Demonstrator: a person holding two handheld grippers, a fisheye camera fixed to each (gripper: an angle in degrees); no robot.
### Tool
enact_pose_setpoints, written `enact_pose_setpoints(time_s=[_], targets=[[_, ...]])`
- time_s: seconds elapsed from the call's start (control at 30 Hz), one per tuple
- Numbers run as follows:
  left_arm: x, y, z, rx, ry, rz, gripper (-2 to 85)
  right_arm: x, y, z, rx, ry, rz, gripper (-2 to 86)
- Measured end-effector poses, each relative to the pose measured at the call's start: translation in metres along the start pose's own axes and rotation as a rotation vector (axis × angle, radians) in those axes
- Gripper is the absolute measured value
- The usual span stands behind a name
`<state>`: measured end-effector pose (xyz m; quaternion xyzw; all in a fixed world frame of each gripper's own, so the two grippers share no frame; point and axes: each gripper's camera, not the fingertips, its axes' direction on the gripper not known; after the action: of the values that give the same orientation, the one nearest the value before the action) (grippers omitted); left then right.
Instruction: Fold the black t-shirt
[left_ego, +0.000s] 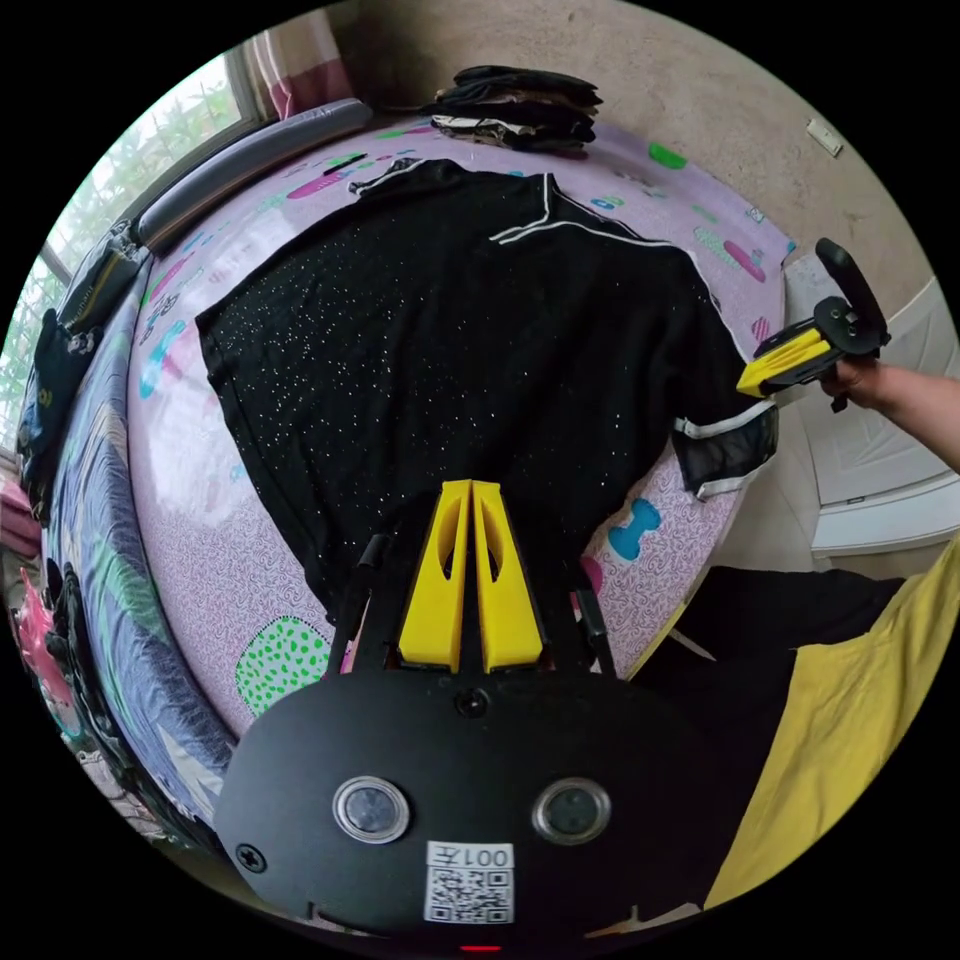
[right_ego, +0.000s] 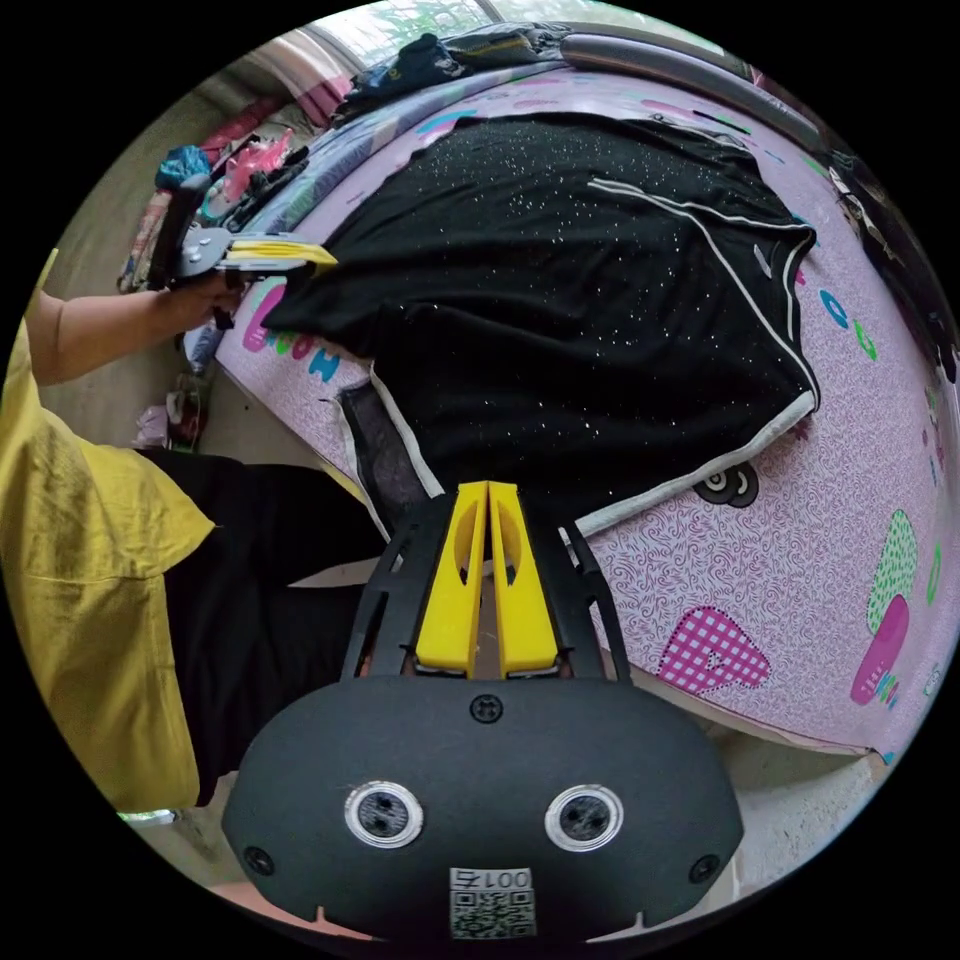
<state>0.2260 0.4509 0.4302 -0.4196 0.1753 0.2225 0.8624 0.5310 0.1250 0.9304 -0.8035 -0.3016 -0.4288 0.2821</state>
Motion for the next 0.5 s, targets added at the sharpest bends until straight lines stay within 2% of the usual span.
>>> enact_pose_setpoints(time_s=[0.37, 0.5], targets=[[0.008, 0.031, 0.018, -0.103, -0.078, -0.018, -1.4, -0.012, 0.005, 0.007, -0.136, 0.047, -0.069, -0.1], [0.006, 0.042, 0.009, -0.074, -0.105, -0.053, -1.5, -0.014, -0.013, -0.012, -0.014, 0.009, -0.042, 0.0]])
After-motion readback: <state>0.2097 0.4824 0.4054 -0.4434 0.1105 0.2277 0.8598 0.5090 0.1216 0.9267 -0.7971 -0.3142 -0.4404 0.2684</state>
